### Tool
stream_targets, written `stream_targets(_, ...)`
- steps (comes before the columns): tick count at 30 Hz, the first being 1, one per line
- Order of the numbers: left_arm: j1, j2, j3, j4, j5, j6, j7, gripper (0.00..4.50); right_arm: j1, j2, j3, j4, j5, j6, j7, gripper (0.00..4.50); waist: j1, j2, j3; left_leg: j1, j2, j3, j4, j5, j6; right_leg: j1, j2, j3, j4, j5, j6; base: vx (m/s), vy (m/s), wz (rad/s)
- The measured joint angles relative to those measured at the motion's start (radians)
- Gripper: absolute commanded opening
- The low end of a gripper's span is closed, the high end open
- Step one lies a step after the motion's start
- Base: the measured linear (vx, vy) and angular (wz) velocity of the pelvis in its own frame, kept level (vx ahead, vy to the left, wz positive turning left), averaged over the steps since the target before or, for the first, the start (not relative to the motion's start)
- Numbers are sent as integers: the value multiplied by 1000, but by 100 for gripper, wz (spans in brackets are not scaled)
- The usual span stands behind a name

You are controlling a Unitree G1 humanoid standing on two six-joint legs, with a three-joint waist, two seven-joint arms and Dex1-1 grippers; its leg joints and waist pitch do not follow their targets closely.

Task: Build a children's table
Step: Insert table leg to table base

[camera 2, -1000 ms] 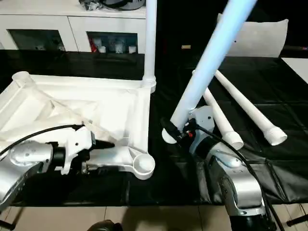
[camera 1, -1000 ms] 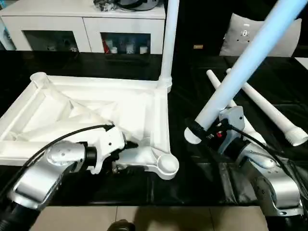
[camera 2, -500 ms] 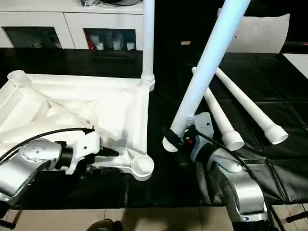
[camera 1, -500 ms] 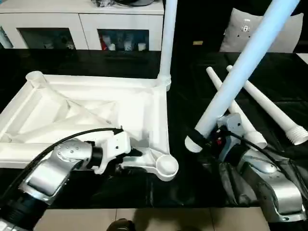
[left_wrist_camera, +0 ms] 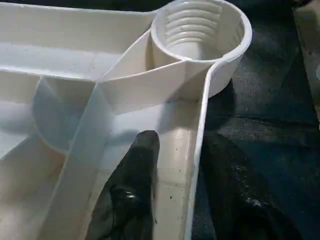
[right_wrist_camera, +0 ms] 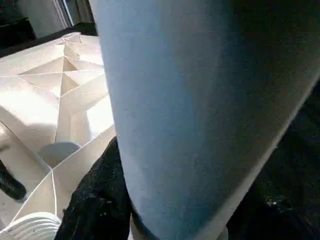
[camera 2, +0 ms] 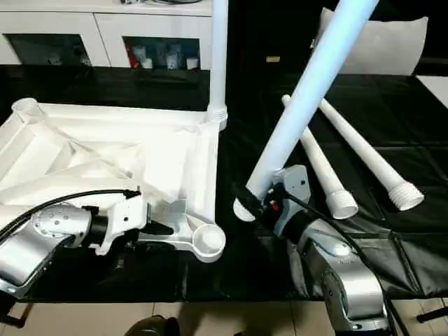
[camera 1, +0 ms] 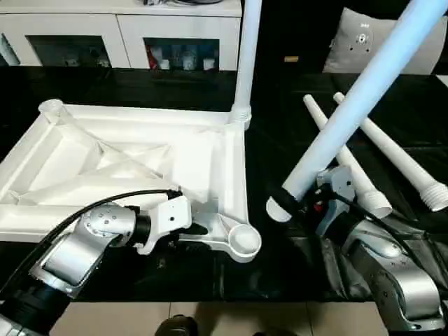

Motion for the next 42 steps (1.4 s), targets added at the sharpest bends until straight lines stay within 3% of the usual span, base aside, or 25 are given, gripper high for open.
stream_targets(15, -53, -31, -19, 41, 11, 25, -42, 3, -17, -3, -3, 1, 14, -1, 8, 193, -5, 0, 1, 0, 0, 6, -5, 0, 0, 0, -2, 1, -6, 0, 0, 0, 0, 0)
stream_targets(24, -185, -209, 15, 217, 89, 104, 203, 0, -84, -6, -9, 31, 17, 1, 7, 193, -20, 4, 0, 0, 0, 8, -7, 0, 1, 0, -2, 2, -8, 0, 0, 0, 0, 0)
stream_targets(36, -227, -238, 0, 313, 135, -12, 209, 0, -159, -12, 32, 59, 11, 10, 35, 193, -4, 9, 0, -2, 1, 10, -10, 7, 13, 0, -4, -1, -11, 2, 0, 0, 0, 0)
stream_targets(42, -219, -195, -23, 326, 152, -152, 115, 0, -225, -40, 69, 120, 5, 17, 89, 193, 1, 9, 0, -2, 2, 11, -11, 8, 14, 0, -4, -3, -11, 2, 0, 0, 0, 0)
